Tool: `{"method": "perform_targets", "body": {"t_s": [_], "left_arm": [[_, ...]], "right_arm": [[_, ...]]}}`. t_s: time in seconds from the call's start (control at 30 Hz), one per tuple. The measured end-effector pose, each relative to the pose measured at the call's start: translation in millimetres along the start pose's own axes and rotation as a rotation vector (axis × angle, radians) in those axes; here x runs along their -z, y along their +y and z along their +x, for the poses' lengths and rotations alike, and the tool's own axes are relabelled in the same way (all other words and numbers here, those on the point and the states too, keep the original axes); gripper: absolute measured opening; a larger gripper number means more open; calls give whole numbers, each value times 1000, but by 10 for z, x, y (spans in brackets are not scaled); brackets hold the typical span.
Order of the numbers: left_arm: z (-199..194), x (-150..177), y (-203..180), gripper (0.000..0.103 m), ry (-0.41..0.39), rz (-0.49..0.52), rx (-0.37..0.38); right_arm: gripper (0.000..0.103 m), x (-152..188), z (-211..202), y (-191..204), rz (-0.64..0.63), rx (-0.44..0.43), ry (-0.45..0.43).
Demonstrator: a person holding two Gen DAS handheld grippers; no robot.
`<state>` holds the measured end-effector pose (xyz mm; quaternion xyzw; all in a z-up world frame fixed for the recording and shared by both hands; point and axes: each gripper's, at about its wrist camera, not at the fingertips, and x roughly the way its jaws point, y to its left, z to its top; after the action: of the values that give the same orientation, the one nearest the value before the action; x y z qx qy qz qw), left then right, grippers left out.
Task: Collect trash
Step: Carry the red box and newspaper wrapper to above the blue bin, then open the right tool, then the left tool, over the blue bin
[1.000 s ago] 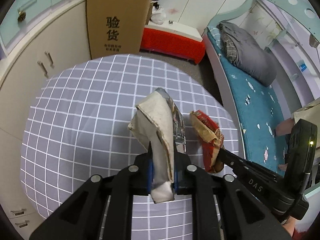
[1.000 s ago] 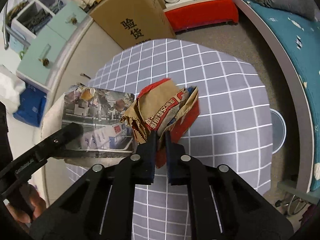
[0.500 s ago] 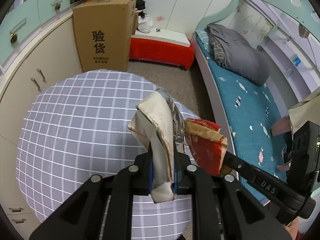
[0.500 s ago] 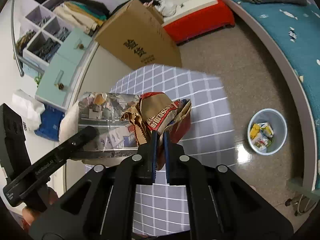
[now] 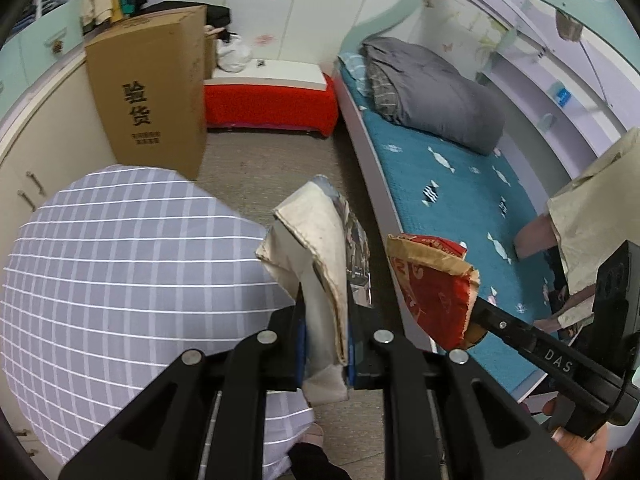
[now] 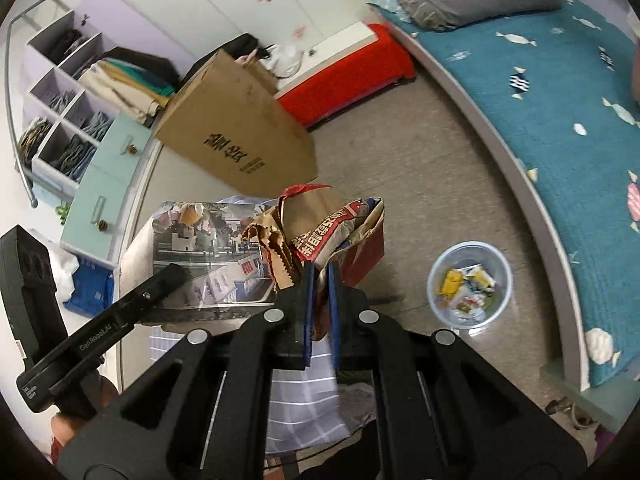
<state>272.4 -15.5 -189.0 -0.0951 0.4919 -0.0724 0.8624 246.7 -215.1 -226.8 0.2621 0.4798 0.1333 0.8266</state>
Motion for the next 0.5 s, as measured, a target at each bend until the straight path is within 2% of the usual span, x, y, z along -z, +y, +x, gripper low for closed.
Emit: {"method": "perform_targets", "body": {"t_s": [0.17, 0.47, 0.5], "left_arm": [[195, -55, -336, 14, 17, 36, 10], [461, -127, -654, 14, 50, 84, -3], [485, -138, -676, 14, 54, 86, -4]], "right_arm": [[7, -127, -89, -351, 33, 18, -5], [7, -326, -61, -702, 71, 19, 13], [10, -349, -32, -735, 78, 16, 22]]}}
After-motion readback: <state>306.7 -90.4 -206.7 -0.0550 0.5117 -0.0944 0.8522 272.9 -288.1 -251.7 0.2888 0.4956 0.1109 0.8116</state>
